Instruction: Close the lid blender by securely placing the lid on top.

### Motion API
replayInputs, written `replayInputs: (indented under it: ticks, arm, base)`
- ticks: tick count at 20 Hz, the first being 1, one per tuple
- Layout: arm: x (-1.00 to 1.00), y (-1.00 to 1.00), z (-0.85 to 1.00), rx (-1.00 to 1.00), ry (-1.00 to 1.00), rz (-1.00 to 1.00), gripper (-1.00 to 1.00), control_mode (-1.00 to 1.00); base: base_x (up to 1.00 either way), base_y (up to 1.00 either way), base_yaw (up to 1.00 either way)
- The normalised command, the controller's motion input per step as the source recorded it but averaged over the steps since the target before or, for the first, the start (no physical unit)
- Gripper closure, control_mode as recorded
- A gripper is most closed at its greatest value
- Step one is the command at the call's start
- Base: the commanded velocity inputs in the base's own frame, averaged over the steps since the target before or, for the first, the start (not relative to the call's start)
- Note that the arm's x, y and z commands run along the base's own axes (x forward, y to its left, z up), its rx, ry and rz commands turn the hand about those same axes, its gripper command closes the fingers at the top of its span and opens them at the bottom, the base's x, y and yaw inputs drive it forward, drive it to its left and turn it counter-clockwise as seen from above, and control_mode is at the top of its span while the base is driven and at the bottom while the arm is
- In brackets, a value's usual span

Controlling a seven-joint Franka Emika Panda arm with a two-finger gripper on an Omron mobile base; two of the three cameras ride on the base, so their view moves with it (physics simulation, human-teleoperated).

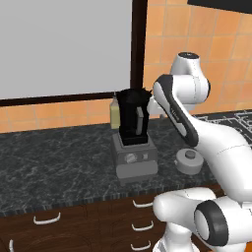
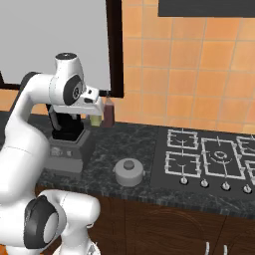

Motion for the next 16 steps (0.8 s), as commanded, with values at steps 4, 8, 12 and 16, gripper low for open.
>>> replayInputs:
  ticks: [4,8,12,16]
  arm:
    - [0.04,-0.34,-0.16,-0.01,0.01,-0.07,-1.00,-1.00]
    - [0.18,-0.97,-0.51,-0.01,0.12,-0.17,-1.00,-1.00]
    - [0.02,-1.00,-0.58,0.00,0.13,-0.10,-1.00,-1.00]
    - [0.01,-0.95,-0.57,0.01,0.17,-0.10,-1.00,-1.00]
  base:
    - [0.00,0.00,0.00]
    - [0.00,0.00,0.00]
    - [0.00,0.00,0.00]
    - [0.00,0.00,0.00]
